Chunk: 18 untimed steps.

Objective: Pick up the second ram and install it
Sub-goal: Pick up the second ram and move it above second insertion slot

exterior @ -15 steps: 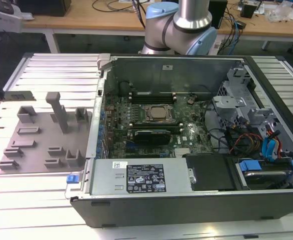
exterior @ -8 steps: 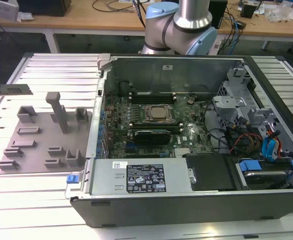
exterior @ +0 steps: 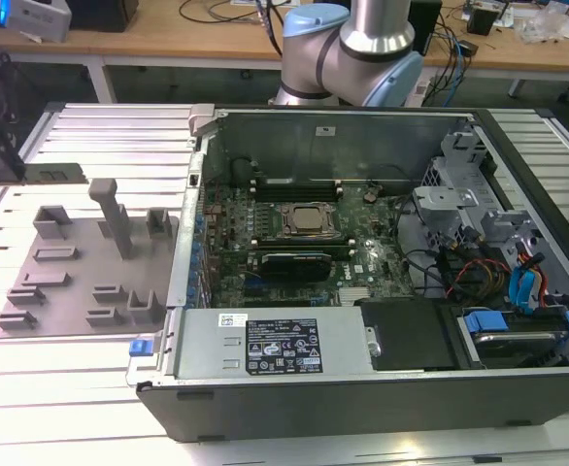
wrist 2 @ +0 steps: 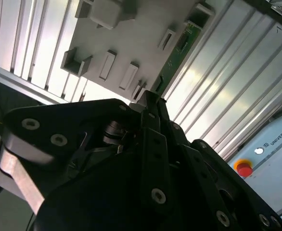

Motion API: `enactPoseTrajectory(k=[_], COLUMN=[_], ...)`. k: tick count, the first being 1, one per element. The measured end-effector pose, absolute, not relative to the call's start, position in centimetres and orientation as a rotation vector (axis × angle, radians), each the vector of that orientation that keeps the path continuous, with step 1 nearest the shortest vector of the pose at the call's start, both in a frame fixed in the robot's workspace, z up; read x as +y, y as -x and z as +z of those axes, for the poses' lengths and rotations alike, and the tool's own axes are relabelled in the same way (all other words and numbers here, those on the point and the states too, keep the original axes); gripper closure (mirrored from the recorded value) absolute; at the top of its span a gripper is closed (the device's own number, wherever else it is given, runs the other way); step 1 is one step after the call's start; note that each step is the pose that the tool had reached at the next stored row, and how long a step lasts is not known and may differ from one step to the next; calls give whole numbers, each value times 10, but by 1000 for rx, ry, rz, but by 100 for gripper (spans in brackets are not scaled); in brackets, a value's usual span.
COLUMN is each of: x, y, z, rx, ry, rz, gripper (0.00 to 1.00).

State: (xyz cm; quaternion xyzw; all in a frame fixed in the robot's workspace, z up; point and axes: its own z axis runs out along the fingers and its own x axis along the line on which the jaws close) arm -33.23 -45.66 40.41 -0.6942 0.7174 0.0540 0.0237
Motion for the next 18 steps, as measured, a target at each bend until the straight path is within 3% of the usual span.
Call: enactPoseTrajectory(k=[18], x=[-457], y=[266], z=[404], rx=[2221], ry=[2149], rz=[168], gripper=[89])
